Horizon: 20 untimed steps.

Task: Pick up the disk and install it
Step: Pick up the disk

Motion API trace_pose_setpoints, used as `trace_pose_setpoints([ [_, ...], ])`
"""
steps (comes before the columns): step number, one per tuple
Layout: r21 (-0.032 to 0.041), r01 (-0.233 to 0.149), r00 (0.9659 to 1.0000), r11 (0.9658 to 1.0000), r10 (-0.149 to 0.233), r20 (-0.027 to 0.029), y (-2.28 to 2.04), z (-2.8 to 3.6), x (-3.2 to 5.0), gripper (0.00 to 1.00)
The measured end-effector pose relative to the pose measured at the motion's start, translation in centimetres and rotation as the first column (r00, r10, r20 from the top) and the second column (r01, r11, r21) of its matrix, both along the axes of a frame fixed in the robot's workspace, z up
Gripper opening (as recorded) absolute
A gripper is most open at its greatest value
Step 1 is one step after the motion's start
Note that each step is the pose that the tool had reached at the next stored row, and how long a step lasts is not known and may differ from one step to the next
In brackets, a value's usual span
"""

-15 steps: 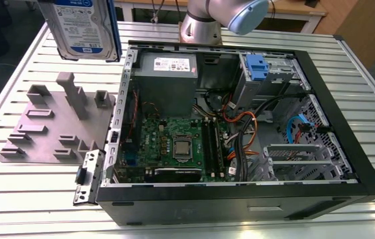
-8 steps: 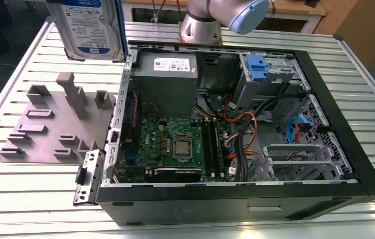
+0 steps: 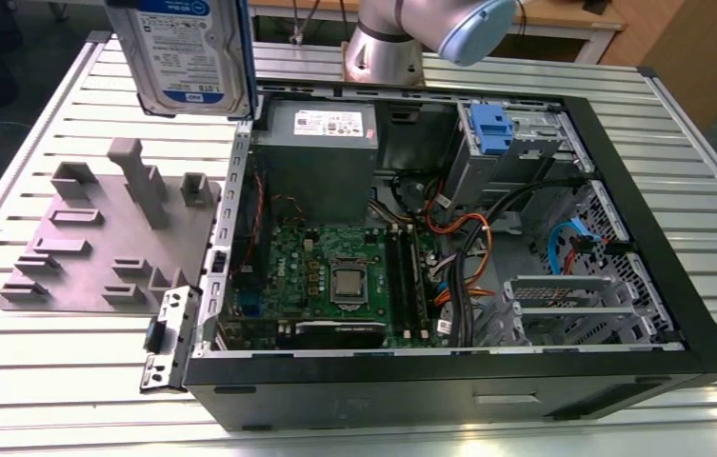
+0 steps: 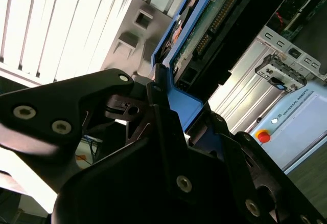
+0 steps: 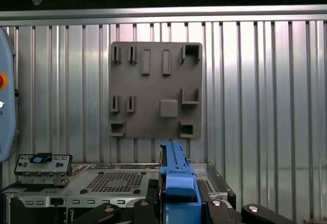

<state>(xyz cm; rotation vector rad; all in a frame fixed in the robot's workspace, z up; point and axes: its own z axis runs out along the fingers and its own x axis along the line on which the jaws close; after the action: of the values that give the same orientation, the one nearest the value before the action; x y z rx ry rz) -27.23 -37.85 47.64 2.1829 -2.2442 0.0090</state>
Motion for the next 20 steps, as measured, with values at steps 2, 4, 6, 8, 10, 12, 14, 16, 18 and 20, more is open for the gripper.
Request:
trace_pose_setpoints([
  [2,0.0000,0.000,1.0000,1.0000,0.000,0.0000,0.00,-0.01,0.26,0.37],
  [4,0.0000,0.000,1.0000,1.0000,0.000,-0.0001,0.00,0.00,0.51,0.37],
  [6,0.0000,0.000,1.0000,1.0000,0.000,-0.0003,0.00,0.00,0.77,0.37],
  [8,0.0000,0.000,1.0000,1.0000,0.000,-0.0003,0.00,0.00,1.00,0.37],
  [10,0.0000,0.000,1.0000,1.0000,0.000,-0.0004,0.00,0.00,1.20,0.37],
  [12,0.0000,0.000,1.0000,1.0000,0.000,-0.0004,0.00,0.00,1.41,0.37],
  [14,0.0001,0.000,1.0000,1.0000,0.000,-0.0004,0.00,-0.01,1.61,0.37],
  [16,0.0000,0.000,1.0000,1.0000,0.000,-0.0006,0.00,0.00,1.79,0.37],
  [18,0.0000,0.000,1.0000,1.0000,0.000,-0.0006,0.00,0.00,1.94,0.37],
  [20,0.0001,0.000,1.0000,1.0000,0.000,-0.0006,0.00,0.00,1.99,0.37],
])
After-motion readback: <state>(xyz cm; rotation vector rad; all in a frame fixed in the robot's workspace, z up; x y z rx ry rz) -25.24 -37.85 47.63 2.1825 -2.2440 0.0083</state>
